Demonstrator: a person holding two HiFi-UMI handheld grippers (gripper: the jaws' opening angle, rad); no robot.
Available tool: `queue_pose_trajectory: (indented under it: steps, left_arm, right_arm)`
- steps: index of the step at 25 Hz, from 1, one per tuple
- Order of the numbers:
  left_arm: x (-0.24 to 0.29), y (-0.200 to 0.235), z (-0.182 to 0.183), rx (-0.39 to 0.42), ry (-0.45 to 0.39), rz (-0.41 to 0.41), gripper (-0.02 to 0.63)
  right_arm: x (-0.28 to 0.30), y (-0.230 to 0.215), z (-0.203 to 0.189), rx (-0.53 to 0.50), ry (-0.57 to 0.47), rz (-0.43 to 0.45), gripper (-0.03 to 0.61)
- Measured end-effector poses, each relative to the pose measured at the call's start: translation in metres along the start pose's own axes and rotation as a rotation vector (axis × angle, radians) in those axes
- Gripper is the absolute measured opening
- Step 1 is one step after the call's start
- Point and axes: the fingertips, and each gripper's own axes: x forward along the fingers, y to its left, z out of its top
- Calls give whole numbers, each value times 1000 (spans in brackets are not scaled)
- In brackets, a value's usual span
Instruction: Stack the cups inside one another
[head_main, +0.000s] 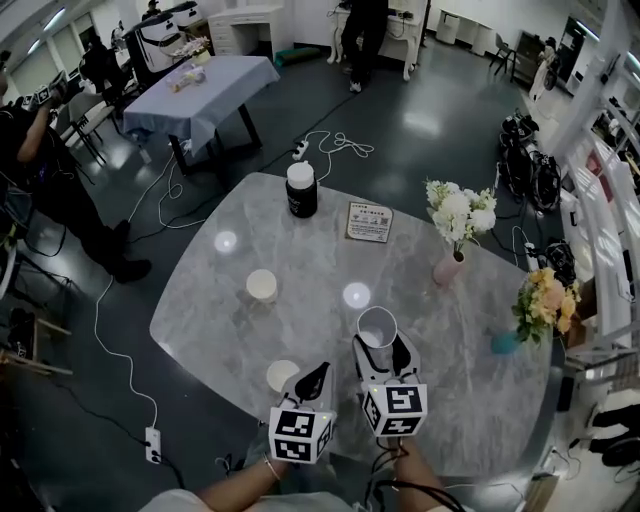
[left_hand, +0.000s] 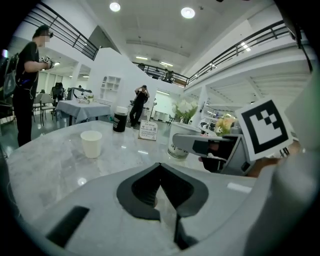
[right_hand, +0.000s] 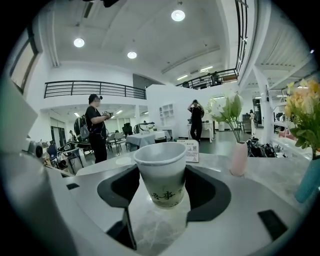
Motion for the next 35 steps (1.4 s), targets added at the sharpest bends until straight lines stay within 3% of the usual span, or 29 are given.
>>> queue_pose_trajectory:
  steps: [9,20,35]
  left_arm:
    - [-51,47,21,-11,-74,98,3]
    - [-101,99,14,-54,-121,236,3]
    - [-126,122,-23,-112,-103,336,3]
  right_arm:
    - [-10,63,17,-20,-23,82,256]
    - [-7,147,11,-57,-16,249,256]
    - [-11,188,-25,-67,31,362,256]
